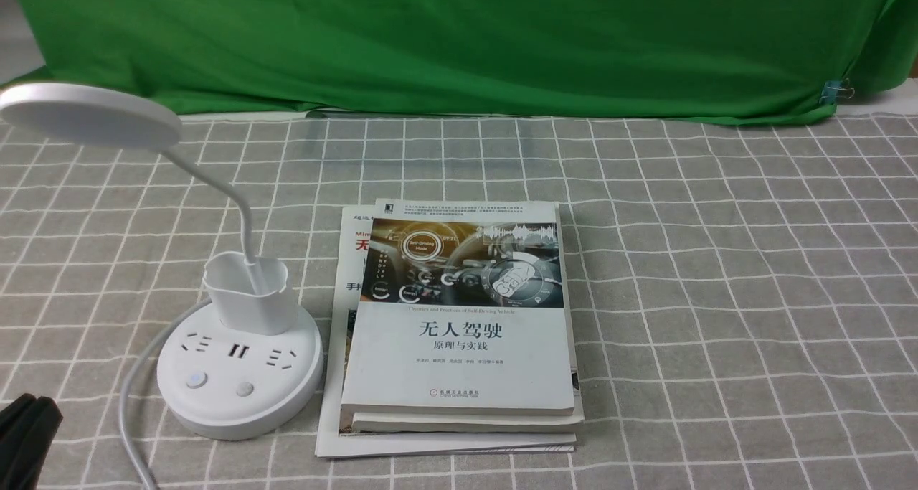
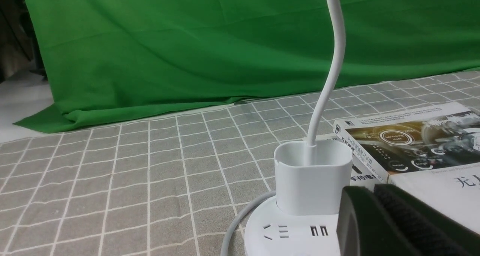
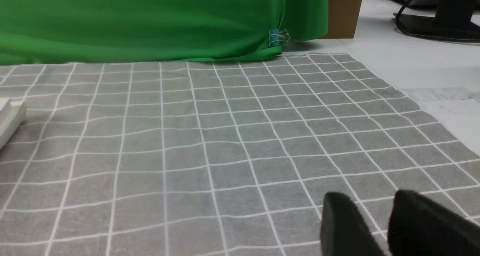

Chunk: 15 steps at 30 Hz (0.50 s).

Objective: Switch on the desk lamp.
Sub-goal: Use the left arm to press the button switch on the lamp holder

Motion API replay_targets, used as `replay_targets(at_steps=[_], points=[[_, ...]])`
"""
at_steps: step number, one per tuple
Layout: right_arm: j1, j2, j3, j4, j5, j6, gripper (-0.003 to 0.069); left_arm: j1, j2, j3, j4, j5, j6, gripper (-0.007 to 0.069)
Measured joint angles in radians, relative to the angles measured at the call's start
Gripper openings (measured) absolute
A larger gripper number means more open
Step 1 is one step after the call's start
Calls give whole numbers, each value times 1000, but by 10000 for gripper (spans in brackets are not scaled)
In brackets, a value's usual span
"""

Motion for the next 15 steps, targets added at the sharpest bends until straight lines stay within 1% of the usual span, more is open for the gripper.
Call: replay_targets(at_steps=[8,10,11,14,15], points=[[0,0,0,-1,0,0,245,0,0,0,0,-9,0,18],[0,0,0,-1,0,-2,245,0,0,0,-67,-65,-52,18],[0,0,0,-1,0,0,245,0,0,0,-113,-114,-98,18],[0,0,0,-1,0,0,245,0,0,0,-138,-265,-120,18],[0,0,0,-1,0,0,245,0,0,0,-138,-277,-120,18]])
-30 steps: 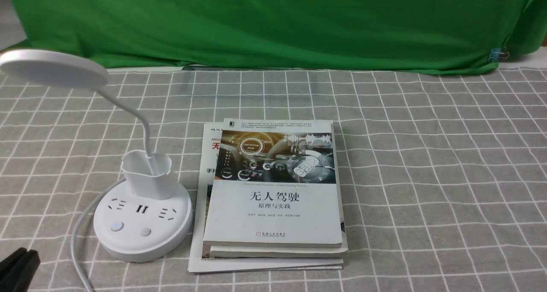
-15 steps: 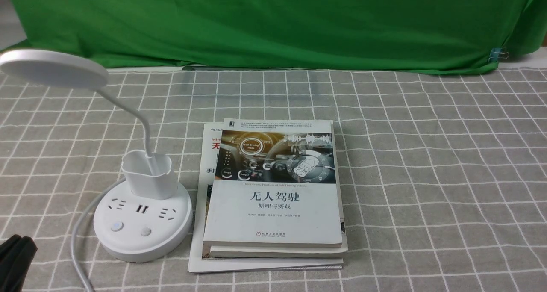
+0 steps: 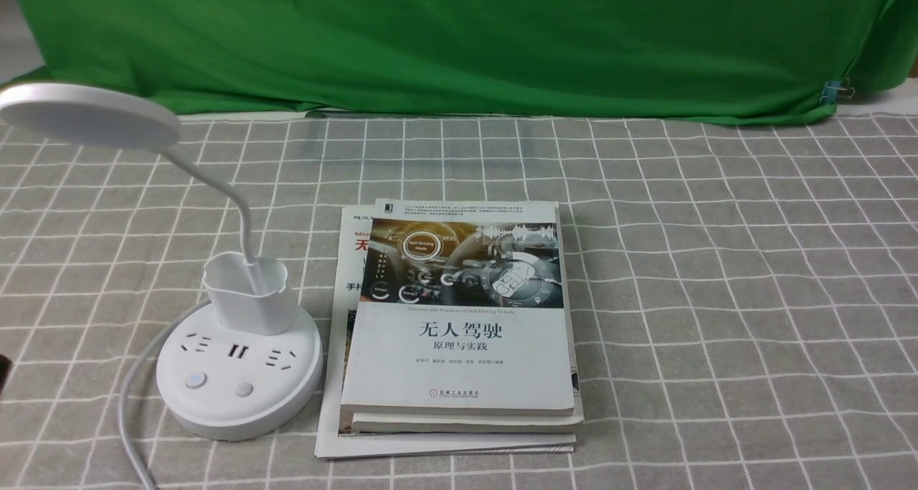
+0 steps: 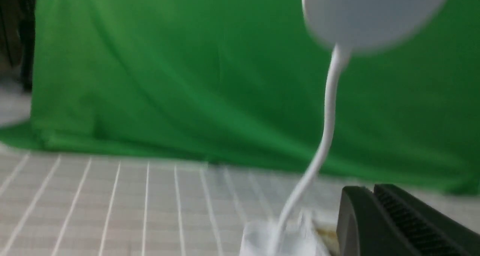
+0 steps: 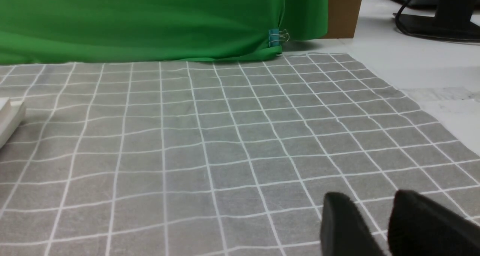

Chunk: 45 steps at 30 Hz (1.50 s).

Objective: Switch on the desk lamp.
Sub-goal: Use the left arm to press the button switch on the lamp holder

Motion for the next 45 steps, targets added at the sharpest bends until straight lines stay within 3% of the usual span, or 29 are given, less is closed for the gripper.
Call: replay_targets(at_steps=[3,7,11,15,20,29,34,37,42,43,44,45], points=[[0,0,0,0,0,0,245,0,0,-4,-22,-154,-3,18],[0,0,0,0,0,0,245,0,19,-93,-20,-63,-5,18],[0,0,0,0,0,0,245,0,163,-301,18,281,-11,18],[0,0,0,0,0,0,245,0,324,-390,37,518,-8,18],[0,0,0,0,0,0,245,0,457,-400,70,530,1,18],[0,0,0,0,0,0,245,0,815,-437,-31,543,-6,18],[0,0,0,0,0,0,245,0,1009,-529,-147,665,159,18],[0,0,0,0,0,0,245,-11,1082,-570,-156,721,186,18],[0,0,0,0,0,0,245,-114,1182,-632,-16,733,99,18],[0,0,0,0,0,0,245,-166,1212,-654,95,721,-12,18],[0,0,0,0,0,0,245,-171,1220,-659,125,718,-25,18],[0,0,0,0,0,0,245,-200,1247,-671,209,710,-112,18]])
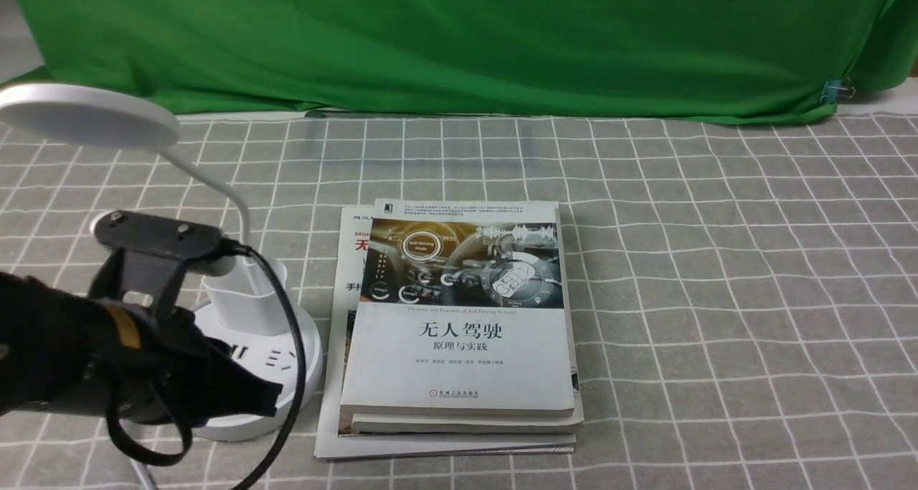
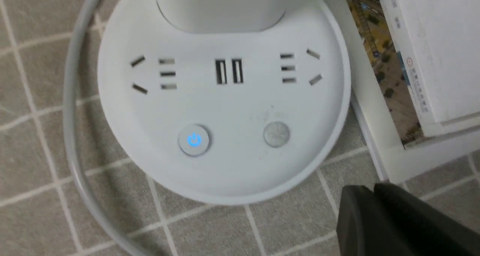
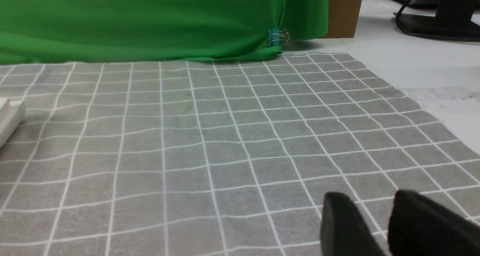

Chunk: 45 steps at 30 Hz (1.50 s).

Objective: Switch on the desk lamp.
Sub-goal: Use the left arm to press the button switch on the lamp holder

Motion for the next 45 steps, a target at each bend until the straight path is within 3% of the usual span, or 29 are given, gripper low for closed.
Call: replay_targets(at_steps=[1,4,19,45], points=[[0,0,0,0,0,0,245,-14,33,-9,70,-11,-60,18],[0,0,0,0,0,0,245,-20,90,-15,124,-38,-107,18],[0,0,0,0,0,0,245,-21,211,-17,222,-133,-129,18],[0,0,0,0,0,0,245,-21,278,-37,181,-178,-124,18]])
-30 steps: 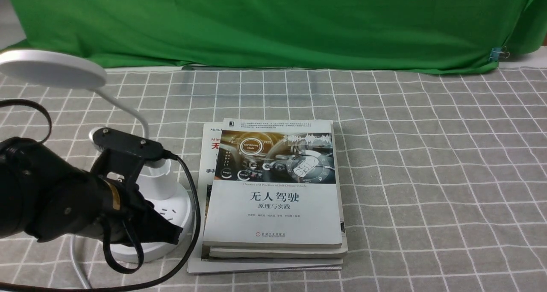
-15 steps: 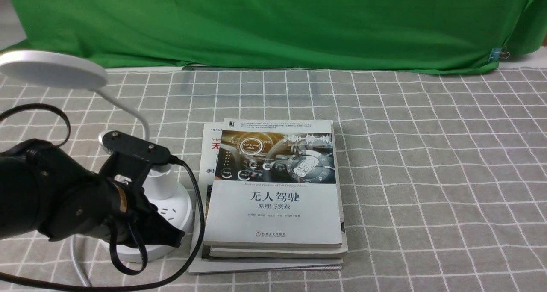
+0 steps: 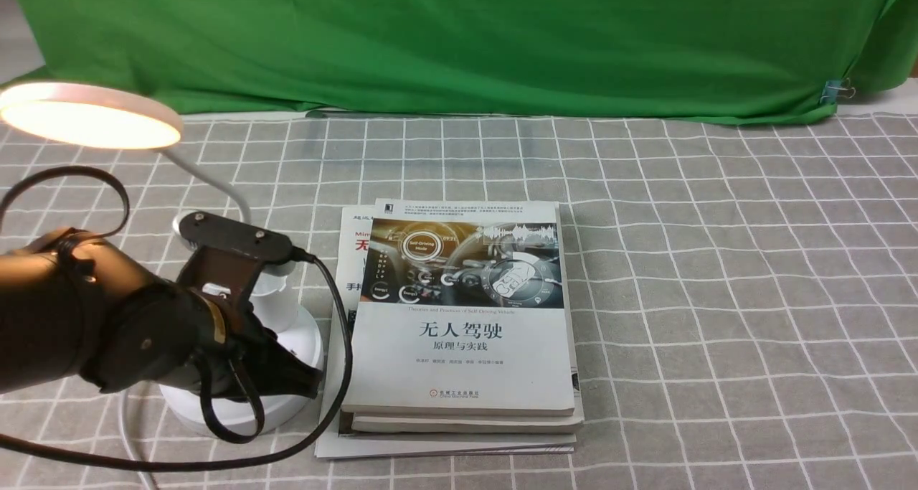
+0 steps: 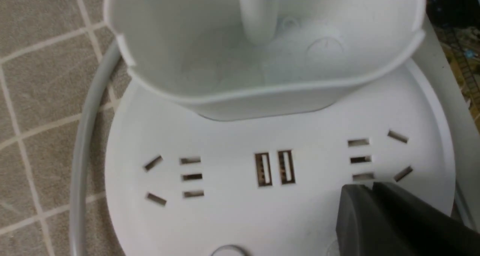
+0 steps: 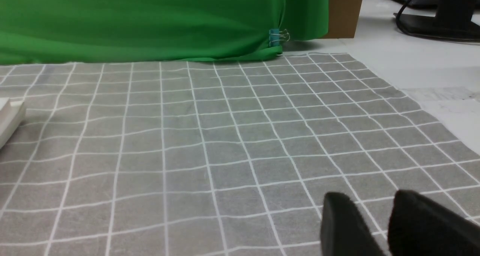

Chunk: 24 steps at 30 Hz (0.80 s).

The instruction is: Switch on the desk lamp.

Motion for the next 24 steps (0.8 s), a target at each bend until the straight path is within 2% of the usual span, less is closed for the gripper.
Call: replay_targets(at_steps=[11,20,24], points=[[0,0,0,0,0,0,245,0,-198,27,-38,16,27,18],[0,0,0,0,0,0,245,0,-586,294,-183,-12,27,18],[0,0,0,0,0,0,245,0,-743,352,-205,-20,28,18]])
